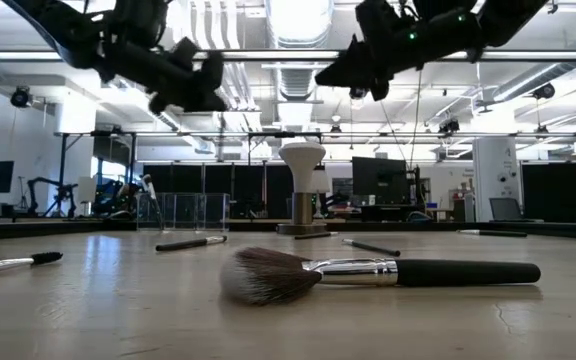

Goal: Put items in baskets/containers
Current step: Put the eyeshadow brush into the left section of the transparent organizer

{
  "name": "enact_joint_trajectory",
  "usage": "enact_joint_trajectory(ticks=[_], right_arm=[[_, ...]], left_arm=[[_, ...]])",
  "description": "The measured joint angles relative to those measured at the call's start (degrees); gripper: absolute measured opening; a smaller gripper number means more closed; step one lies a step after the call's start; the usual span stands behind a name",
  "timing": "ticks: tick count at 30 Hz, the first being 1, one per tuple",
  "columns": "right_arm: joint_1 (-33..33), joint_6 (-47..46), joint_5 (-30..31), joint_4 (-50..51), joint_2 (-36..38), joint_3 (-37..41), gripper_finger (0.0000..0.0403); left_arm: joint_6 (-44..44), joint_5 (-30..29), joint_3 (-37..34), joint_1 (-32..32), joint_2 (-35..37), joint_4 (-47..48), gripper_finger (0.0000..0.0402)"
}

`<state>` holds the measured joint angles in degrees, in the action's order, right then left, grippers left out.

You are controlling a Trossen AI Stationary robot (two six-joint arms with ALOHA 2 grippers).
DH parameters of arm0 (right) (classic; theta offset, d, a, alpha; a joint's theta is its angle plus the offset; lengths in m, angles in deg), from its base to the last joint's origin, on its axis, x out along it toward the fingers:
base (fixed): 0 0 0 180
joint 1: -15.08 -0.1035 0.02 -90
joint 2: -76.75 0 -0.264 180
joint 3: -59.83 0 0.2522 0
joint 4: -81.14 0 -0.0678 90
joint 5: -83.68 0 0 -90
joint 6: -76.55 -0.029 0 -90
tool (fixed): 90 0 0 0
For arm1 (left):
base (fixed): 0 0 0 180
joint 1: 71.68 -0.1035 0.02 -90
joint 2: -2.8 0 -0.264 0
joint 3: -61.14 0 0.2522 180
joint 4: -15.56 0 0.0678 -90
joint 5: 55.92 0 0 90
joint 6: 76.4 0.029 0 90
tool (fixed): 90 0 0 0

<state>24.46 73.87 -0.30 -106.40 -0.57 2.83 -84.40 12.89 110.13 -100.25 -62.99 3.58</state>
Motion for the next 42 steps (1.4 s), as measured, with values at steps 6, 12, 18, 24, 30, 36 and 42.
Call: enact_joint_trajectory(ticks=[6, 12, 18, 24, 30, 36, 42], right_arm=[[0.0, 0.0, 0.2, -1.2, 0.0, 1.8, 0.0009], [0.0, -0.1, 0.2, -4.1, 0.0, 3.9, 0.0009], [0.0, -0.1, 0.2, -4.8, 0.0, 4.2, 0.0008], [0.0, -0.1, 0.2, -4.8, 0.0, 4.2, 0.0008], [0.0, 0.3, 0.1, -4.6, 0.0, 4.2, 0.0008], [0.0, 1.3, 0.1, -4.5, 0.0, 4.6, 0.0008], [0.0, 1.8, 0.1, -4.6, 0.0, 4.7, 0.0008]], left_arm=[[-0.8, -2.9, 0.0, -8.8, 1.2, 2.8, 0.0004], [-1.0, -5.1, 0.0, -18.7, -1.5, 2.6, 0.0004], [-1.7, -6.6, 0.0, -22.9, -5.5, 0.7, 0.0002], [-4.8, -7.7, 0.0, -23.4, -9.1, 0.7, 0.0002], [-7.0, -8.6, -0.6, -23.3, -11.1, 1.2, 0.0002], [-10.9, -8.8, -4.5, -23.3, -11.0, 0.7, 0.0002], [-14.6, -9.0, -7.1, -23.4, -10.8, 0.1, 0.0021]])
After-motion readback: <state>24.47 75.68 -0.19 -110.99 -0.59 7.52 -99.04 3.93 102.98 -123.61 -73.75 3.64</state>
